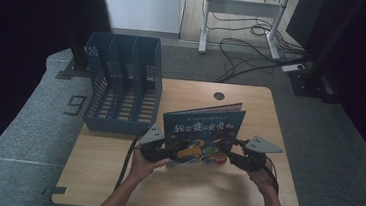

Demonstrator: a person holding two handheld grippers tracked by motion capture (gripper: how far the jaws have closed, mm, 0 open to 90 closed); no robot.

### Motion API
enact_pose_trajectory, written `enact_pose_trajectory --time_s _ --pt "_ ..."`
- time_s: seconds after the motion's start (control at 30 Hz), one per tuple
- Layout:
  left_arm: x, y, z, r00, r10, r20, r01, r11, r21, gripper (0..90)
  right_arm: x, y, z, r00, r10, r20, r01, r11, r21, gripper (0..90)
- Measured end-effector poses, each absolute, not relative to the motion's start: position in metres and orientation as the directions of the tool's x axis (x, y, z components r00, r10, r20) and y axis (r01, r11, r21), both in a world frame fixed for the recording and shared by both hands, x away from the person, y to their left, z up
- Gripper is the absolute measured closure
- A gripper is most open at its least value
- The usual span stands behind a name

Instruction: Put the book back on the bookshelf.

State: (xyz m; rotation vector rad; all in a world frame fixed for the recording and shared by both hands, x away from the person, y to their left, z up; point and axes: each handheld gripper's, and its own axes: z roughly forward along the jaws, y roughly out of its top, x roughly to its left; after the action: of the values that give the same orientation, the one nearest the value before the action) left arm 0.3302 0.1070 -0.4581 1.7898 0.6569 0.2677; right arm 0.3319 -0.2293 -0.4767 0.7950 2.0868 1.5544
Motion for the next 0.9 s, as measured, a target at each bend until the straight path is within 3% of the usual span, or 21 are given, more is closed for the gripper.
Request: enact_pose_trajectory --time_s 0.33,0.53,0.9 --pt "0.334 0.105 -0.461 0.855 0.497 -0.149 0.280 -0.200 0.939 57.2 0.333 -0.230 -0.477 -0.754 0.657 0.015 0.199 0.207 0.958 50.6" --pt "0.330 0.099 -0.462 0.885 0.446 -0.132 0.246 -0.208 0.947 67.5 0.334 -0.232 -0.477 -0.759 0.651 0.025 0.203 0.199 0.959 46.8" --pt "0.321 0.098 -0.465 0.885 0.458 -0.082 0.197 -0.209 0.958 77.6 0.333 -0.229 -0.482 -0.719 0.695 0.015 0.225 0.213 0.951 38.5"
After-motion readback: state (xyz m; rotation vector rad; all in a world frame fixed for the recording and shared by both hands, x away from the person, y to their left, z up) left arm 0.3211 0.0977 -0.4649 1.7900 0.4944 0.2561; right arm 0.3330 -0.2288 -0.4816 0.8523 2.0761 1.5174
